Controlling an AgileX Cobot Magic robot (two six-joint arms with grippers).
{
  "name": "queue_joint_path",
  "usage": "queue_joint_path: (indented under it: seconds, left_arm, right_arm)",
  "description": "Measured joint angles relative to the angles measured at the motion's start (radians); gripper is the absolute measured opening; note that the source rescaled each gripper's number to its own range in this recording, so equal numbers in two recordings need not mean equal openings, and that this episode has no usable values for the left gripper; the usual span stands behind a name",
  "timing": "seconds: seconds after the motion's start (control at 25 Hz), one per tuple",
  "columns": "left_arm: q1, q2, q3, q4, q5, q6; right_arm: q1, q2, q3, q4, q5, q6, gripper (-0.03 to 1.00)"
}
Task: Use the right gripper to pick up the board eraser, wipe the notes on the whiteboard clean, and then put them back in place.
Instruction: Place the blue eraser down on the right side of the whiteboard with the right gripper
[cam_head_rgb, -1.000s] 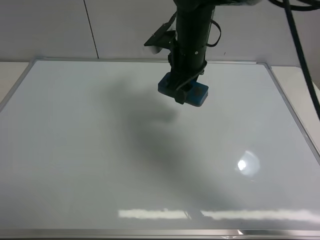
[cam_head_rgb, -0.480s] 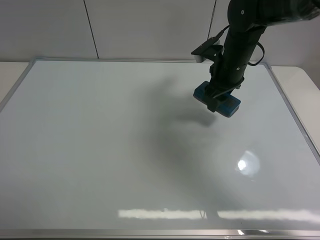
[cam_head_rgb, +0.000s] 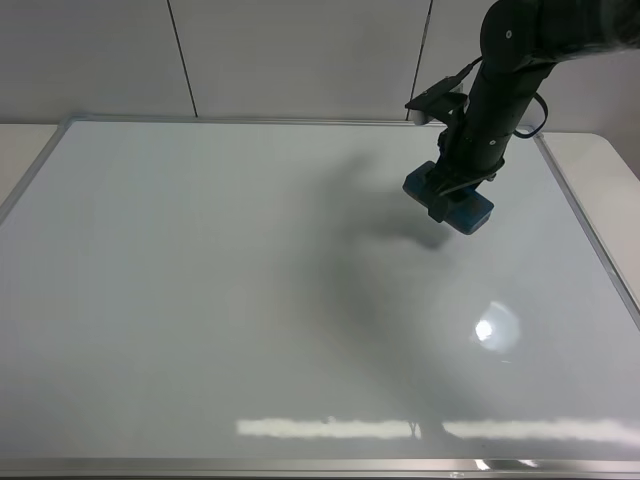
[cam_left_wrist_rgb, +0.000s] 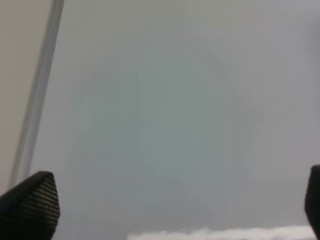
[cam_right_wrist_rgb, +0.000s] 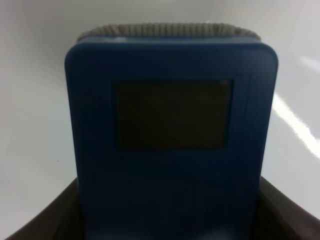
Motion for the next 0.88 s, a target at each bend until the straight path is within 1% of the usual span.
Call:
queue_joint_path:
  seconds: [0.28,0.4,0.72,0.76,0.8,0.88]
  left_arm:
    - [0.000,0.000,0.000,0.000,0.000,0.000]
    - [0.000,0.000,0.000,0.000,0.000,0.000]
    - [0.000,0.000,0.000,0.000,0.000,0.000]
    - [0.000,0.000,0.000,0.000,0.000,0.000]
    - [0.000,0.000,0.000,0.000,0.000,0.000]
    - [0.000,0.000,0.000,0.000,0.000,0.000]
  right_arm:
    - [0.000,0.048,0.000,0.005,-0.002,0.000,0.04]
    - [0.000,0.054,0.000,0.006,-0.018,0.000,0.04]
    - [0.000,0.054,0.000,0.006,-0.026,0.000,0.04]
    - [0.000,0.054,0.000,0.006,-0.028,0.000,0.09]
    - [0.000,0.054,0.000,0.006,-0.034,0.000,0.20]
    - [0.001,0.054,0.000,0.006,-0.048,0.000,0.51]
